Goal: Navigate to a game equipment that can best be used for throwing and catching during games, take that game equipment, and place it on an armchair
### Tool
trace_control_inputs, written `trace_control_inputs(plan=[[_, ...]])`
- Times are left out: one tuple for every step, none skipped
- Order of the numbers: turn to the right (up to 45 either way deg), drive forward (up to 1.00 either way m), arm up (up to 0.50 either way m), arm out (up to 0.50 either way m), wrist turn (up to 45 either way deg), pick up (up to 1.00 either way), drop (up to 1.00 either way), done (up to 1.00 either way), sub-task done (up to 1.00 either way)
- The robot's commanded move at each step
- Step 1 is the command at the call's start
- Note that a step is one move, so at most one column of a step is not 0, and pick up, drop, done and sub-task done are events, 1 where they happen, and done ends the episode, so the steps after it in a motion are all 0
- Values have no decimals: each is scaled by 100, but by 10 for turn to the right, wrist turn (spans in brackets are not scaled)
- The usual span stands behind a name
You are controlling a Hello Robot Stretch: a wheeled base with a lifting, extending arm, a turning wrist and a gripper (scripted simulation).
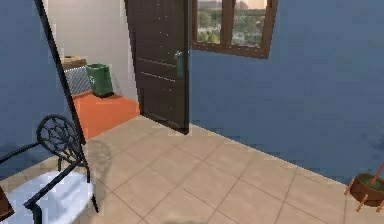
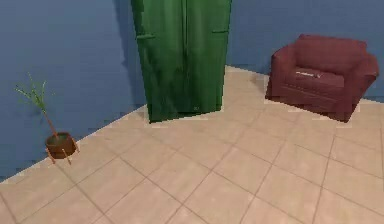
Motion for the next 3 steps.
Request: trace_control_inputs(plan=[[0,100,0,0,0,0,0,0,0],[-60,0,0,0,0,0,0,0,0],[0,30,0,0,0,0,0,0,0]])
